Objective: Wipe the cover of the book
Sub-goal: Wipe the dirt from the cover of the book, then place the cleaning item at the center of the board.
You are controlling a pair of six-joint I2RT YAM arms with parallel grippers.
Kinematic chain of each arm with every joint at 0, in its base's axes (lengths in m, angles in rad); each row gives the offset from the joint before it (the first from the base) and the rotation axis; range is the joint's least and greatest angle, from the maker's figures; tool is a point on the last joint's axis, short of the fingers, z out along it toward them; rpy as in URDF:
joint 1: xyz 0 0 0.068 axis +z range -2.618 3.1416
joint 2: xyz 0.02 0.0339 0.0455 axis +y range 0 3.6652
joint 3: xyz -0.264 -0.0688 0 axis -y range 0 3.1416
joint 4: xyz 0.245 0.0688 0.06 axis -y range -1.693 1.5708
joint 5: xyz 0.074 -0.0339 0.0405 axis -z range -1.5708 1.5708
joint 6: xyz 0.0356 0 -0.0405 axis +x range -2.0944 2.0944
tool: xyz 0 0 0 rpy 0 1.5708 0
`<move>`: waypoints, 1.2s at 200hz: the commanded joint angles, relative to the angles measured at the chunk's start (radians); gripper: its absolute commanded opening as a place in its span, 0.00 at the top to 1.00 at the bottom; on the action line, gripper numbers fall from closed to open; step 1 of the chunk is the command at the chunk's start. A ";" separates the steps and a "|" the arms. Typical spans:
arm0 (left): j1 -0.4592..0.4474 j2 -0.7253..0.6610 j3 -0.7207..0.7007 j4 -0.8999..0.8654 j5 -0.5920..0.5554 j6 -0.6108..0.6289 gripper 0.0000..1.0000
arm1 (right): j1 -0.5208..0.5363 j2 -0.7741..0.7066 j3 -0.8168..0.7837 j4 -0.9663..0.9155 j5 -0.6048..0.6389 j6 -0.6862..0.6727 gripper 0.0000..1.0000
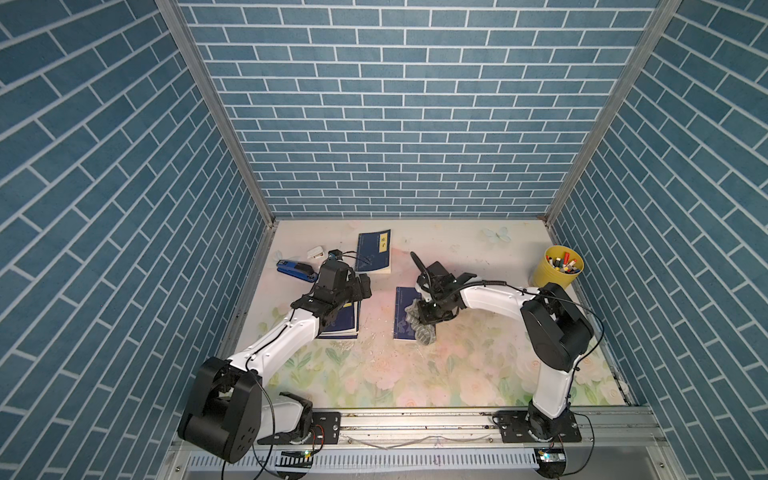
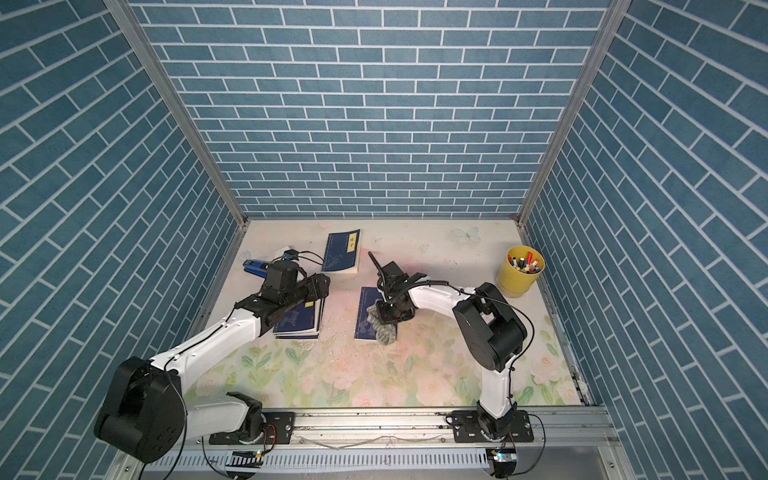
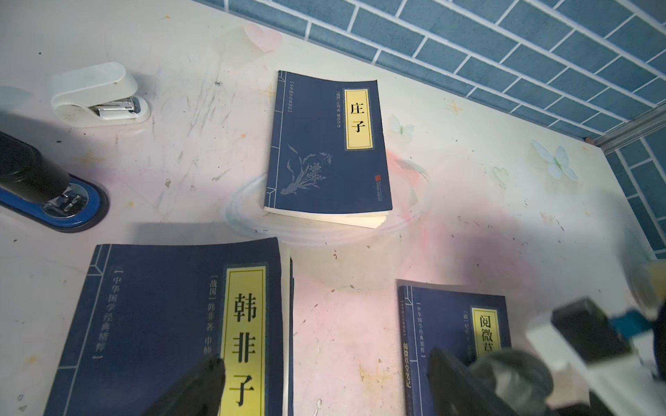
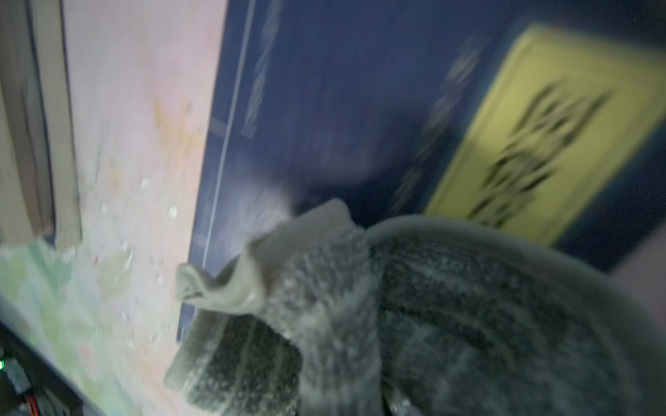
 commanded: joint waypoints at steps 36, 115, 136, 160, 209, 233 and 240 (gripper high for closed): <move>0.006 -0.082 -0.048 -0.021 0.022 0.009 0.06 | -0.018 0.154 0.191 -0.216 0.102 -0.082 0.97; 0.005 -0.001 0.004 0.015 0.066 0.027 0.06 | 0.111 -0.095 -0.248 -0.109 0.108 0.096 0.97; 0.003 0.024 0.017 0.028 0.087 0.023 0.06 | 0.087 -0.169 -0.272 -0.118 0.130 0.095 0.96; -0.002 0.032 0.012 0.041 0.107 0.015 0.06 | -0.001 -0.258 -0.275 -0.125 0.130 0.079 0.96; -0.016 0.020 -0.027 0.075 0.130 -0.010 0.06 | -0.172 -0.350 -0.233 -0.221 0.272 0.039 0.96; -0.031 0.031 -0.030 0.086 0.133 -0.018 0.06 | -0.197 -0.334 -0.200 -0.287 0.367 0.036 0.77; -0.040 0.036 -0.029 0.090 0.133 -0.021 0.06 | -0.197 -0.334 -0.192 -0.292 0.367 0.035 0.71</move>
